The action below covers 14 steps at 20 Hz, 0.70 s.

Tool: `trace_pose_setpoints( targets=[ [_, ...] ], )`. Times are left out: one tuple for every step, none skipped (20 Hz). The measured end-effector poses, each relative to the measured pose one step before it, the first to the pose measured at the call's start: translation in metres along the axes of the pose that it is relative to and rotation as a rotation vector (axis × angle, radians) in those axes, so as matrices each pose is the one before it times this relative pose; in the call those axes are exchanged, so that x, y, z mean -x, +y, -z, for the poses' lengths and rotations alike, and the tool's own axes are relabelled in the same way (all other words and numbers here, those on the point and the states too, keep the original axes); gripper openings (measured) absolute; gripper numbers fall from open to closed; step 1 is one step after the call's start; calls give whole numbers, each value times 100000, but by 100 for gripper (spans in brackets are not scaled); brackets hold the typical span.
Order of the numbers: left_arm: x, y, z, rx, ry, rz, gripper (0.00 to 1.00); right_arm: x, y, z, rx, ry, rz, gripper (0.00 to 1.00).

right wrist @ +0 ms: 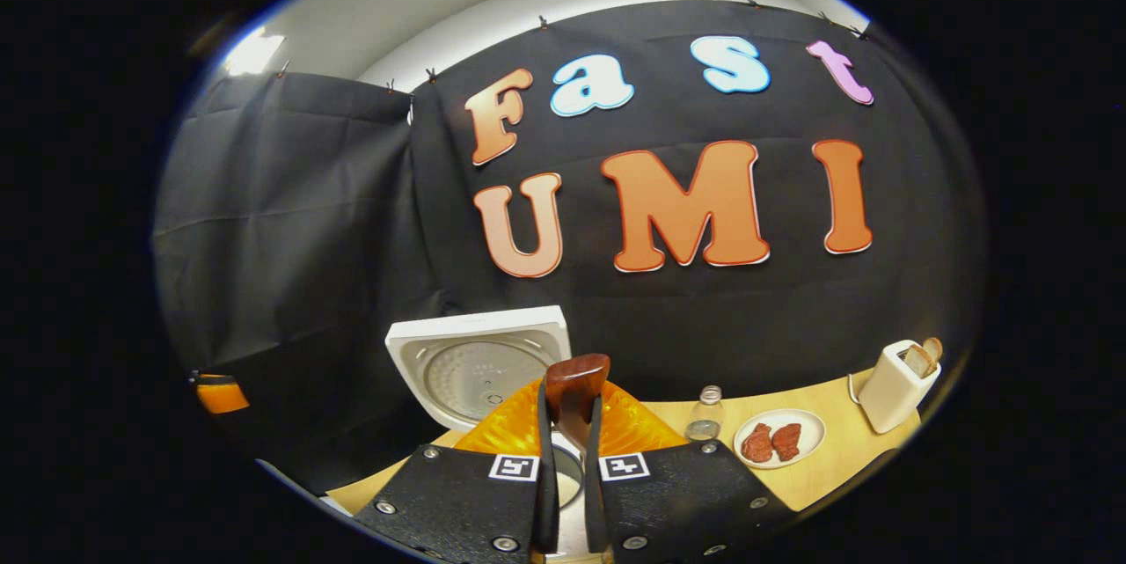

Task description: Close the left gripper, press the button to open the rice cooker; take a wooden spoon from the chopstick holder with the right hand, scoop a spoonful of rice and pour it into the rice cooker, then put the wooden spoon back into the chopstick holder.

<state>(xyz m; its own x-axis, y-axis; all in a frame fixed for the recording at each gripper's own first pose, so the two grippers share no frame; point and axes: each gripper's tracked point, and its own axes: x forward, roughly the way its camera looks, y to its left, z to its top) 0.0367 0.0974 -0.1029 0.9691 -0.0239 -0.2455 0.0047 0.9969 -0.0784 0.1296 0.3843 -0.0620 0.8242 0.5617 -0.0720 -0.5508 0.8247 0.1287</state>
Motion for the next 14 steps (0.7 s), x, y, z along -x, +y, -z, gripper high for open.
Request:
trace_pose_setpoints(
  targets=[
    [-92,-287,-89,-612,-279,410,100,508,-1041,12,-663,-129,1511,11],
    [-192,-291,-282,-662,-612,337,100,430,-1071,-105,-239,-18,1646,11],
    [-85,-353,-220,-358,-597,333,100,461,-1084,-41,-179,-224,1774,11],
    [-1,-404,-288,263,-652,686,100,504,-1109,-48,-111,-21,1828,11],
    [-166,-455,-155,611,-490,917,100,566,-1185,7,-448,-26,1714,11],
    [-119,-437,-81,637,-69,740,100,526,-1049,37,-577,-114,1616,11],
    [-249,-299,198,319,282,536,100,614,-1172,2,-697,-45,1542,11],
    [-198,-301,56,-51,342,275,100,563,-1252,85,-716,-64,1693,6],
    [-99,-249,57,-295,190,202,100,570,-1234,47,-588,28,1691,6],
    [-164,-350,-69,-461,-69,455,100,431,-1145,215,-270,214,1818,11],
    [-281,-382,-127,-563,-206,583,100,538,-1324,302,-80,424,1956,11],
    [-161,-203,-143,-615,-102,225,100,532,-1309,380,-18,601,2094,11],
    [-306,-131,-114,-445,-227,23,100,482,-1397,300,-218,525,2055,11],
    [-200,-185,-167,-128,-151,116,100,478,-1107,182,-590,546,2118,11]
  ],
)
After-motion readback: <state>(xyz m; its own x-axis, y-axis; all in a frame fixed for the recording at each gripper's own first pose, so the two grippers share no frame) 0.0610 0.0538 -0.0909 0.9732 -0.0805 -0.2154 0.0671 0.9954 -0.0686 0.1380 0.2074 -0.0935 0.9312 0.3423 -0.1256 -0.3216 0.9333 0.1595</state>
